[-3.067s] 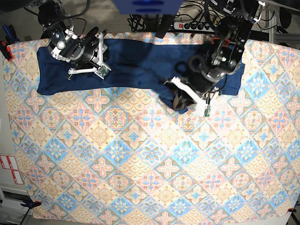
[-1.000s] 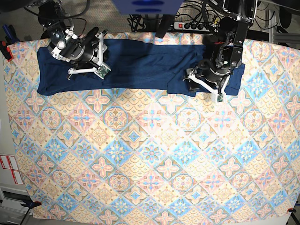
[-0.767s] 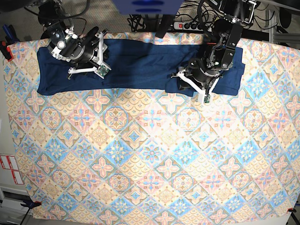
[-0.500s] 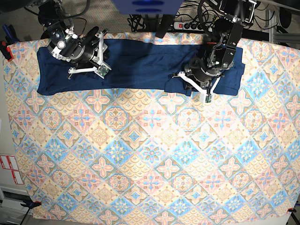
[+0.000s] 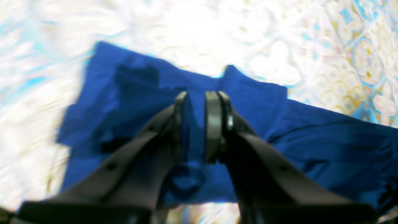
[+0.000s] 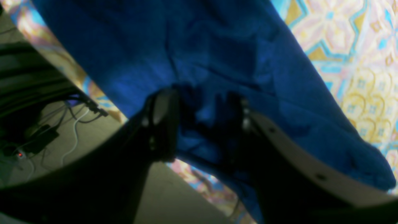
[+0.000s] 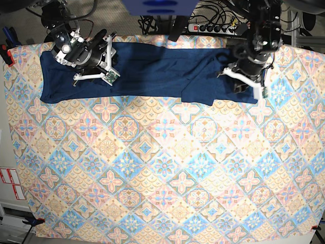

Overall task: Fold the T-shirt properly
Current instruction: 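Press and adjust the folded sleeve with the left gripper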

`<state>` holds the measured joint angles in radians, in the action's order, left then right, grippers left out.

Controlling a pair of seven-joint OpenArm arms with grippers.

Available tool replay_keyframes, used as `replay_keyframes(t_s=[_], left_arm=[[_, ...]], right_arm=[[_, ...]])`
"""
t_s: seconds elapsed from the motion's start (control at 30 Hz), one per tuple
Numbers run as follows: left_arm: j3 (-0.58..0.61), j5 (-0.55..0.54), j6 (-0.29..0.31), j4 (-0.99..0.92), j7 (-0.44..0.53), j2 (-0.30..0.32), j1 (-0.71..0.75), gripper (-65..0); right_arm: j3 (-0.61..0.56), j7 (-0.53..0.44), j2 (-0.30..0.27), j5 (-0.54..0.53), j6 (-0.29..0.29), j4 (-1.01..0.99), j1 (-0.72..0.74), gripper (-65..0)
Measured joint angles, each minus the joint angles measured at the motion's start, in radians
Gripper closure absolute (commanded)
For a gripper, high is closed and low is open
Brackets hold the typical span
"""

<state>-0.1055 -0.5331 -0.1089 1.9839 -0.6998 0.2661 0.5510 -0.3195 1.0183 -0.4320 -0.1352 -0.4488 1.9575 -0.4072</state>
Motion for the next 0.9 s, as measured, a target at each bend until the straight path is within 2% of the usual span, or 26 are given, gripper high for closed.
replay_keyframes(t_s=[0.17,0.23,0.3,0.33,0.4,0.47,0.6,0.9], left_arm=[[-0.14,0.002,-0.004,0.006,-0.002,-0.003,0.027,-9.1],[-0.146,0.002,-0.008,0.006,0.008,0.003,0.022,-9.3],[-0.104,0.004,-0.003,0.006,0.007,0.003,0.005,-11.2],[-0.059,0.01,0.019,0.003,-0.014,0.007,-0.011,-12.7],[0.035,-0.004,0.053,-0.019,-0.095,0.026,-0.07,-17.0],[0.106,-0.013,0.058,-0.063,-0.158,0.019,-0.15,-22.4],[0.143,-0.008,0.054,-0.165,-0.143,0.005,-0.221,-30.3],[0.148,-0.004,0.054,-0.356,-0.128,-0.005,-0.293,-30.8]], right_arm=[[-0.002,-0.001,0.002,-0.003,0.0,0.0,0.0,-23.2],[-0.002,-0.001,0.002,-0.001,0.0,0.0,0.0,-23.2],[-0.004,-0.001,0.002,-0.001,0.0,0.0,0.0,-23.2],[-0.005,0.0,0.002,-0.001,0.0,0.0,0.001,-23.2],[-0.006,-0.002,0.002,-0.003,-0.001,0.0,0.003,-23.2],[-0.006,0.0,0.002,-0.001,0.0,0.0,0.003,-23.2],[-0.005,-0.002,0.002,-0.001,0.0,0.0,0.005,-23.2],[-0.001,0.0,0.002,-0.001,0.0,0.0,0.002,-23.2]])
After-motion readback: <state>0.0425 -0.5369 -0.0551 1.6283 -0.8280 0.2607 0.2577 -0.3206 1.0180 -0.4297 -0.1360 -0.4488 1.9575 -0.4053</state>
